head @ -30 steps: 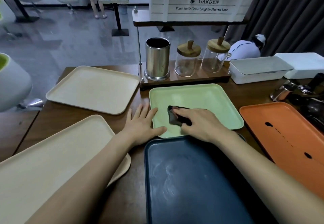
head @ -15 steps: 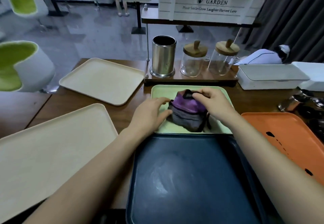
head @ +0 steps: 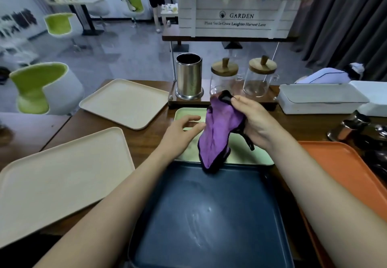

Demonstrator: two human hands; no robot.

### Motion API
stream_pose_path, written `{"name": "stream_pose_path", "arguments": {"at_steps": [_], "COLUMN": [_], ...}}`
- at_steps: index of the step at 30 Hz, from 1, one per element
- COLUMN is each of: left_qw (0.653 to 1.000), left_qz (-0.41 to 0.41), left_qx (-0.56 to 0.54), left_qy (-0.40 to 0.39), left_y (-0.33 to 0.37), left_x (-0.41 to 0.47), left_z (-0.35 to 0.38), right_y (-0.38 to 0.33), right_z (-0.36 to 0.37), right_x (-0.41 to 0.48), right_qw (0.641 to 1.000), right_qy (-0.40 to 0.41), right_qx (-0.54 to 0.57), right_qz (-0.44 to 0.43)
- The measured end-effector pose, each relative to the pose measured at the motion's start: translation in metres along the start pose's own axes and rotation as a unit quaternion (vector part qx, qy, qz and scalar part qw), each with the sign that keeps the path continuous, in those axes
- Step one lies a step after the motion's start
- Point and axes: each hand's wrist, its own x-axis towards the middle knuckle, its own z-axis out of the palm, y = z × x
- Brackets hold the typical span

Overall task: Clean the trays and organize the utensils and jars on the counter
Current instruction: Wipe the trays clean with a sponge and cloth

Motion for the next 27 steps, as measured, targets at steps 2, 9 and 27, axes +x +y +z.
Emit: {"name": "stream_pose_path", "arguments": {"at_steps": [2,9,27], "left_qw": [1.000,0.998,0.962], "left_qz": [0.005,0.019,-0.025], "left_qx": [-0.009,-0.054,0.216], "left_qy": [-0.009,-0.039,0.165], "left_y": [0.002,0.015,-0.034], "left_x": [-0.001,-0.001,0.016], "left_z": [-0.001,0.009,-0.036], "right_y": [0.002,0.012,0.058], "right_z": [-0.002,-0.004,-0.057], "right_x": [0.000,0.005,0.017], "right_qw": [0.999,0.995,0.854], "right_qy": [0.002,-0.009,0.324], "right_qx": [0.040,0.092,-0.400], "right_qz": [0.004,0.025,0.075]}}
